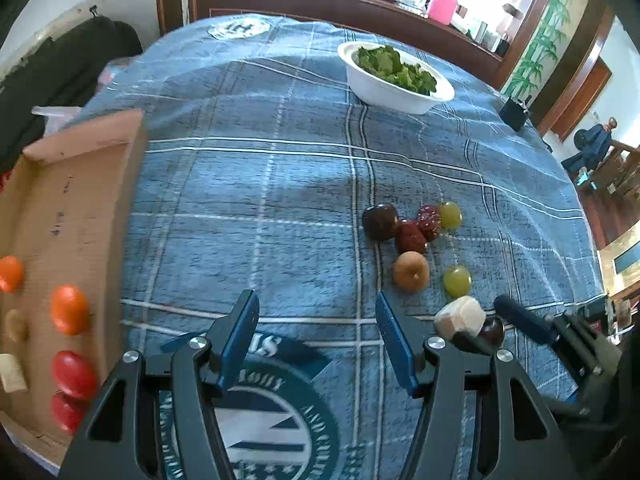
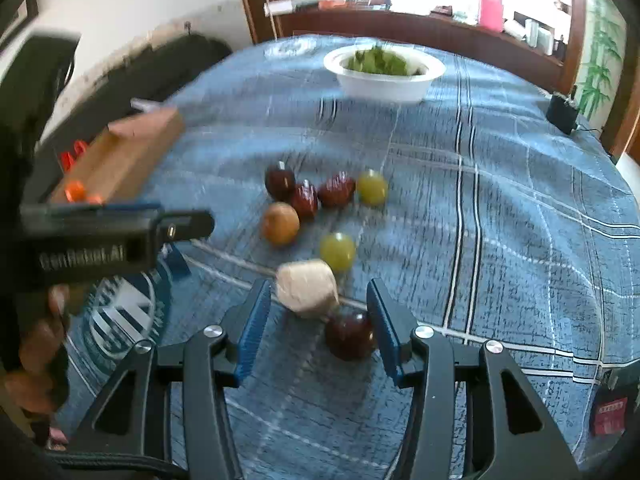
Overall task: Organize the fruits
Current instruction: 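Move both open tools from the tray back toward the fruits on the tablecloth, then grasp a brown round fruit with left tool while right tool grasps a dark red plum, then carry the brown fruit in left tool to the tray while right tool carries the plum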
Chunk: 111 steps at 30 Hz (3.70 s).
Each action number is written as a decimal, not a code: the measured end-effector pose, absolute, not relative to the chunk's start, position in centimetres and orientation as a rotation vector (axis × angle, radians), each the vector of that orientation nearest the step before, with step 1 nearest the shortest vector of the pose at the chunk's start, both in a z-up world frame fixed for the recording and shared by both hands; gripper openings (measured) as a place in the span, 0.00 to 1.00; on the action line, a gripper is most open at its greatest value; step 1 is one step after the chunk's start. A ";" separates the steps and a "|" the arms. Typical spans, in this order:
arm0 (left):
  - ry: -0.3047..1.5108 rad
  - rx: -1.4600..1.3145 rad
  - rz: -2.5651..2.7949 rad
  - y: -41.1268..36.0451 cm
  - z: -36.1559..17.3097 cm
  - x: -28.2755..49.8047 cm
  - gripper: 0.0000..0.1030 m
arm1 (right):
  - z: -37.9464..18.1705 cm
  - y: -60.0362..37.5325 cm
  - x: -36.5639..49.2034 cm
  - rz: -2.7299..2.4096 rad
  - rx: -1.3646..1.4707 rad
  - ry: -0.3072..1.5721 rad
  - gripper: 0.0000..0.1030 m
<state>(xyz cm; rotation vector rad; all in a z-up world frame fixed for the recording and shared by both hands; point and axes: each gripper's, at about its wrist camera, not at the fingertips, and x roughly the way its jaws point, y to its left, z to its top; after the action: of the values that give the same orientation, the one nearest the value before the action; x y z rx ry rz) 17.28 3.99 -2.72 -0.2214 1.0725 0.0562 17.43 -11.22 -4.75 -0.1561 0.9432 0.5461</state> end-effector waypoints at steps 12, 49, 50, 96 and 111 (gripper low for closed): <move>1.107 -0.230 -0.048 0.9 -4.1 20.2 0.63 | -4.8 -14.0 17.5 0.580 -0.079 0.964 0.54; 0.966 -0.144 0.078 4.0 -0.9 12.5 0.24 | -3.0 -14.2 11.7 0.591 0.061 0.931 0.29; 0.963 -0.142 0.095 4.5 -0.7 12.1 0.24 | -2.8 -13.8 11.5 0.599 0.060 0.927 0.29; 0.857 -0.154 0.427 17.2 1.9 4.5 0.24 | 1.8 1.3 7.7 0.826 -0.030 0.854 0.29; 0.870 -0.169 0.460 19.8 1.7 5.1 0.24 | 1.4 4.4 9.4 0.863 -0.039 0.860 0.29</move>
<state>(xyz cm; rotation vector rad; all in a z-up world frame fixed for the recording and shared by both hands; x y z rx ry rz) 5.13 19.80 1.72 -0.1690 0.8700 0.4598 9.35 4.36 1.39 -0.0392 0.8603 0.8634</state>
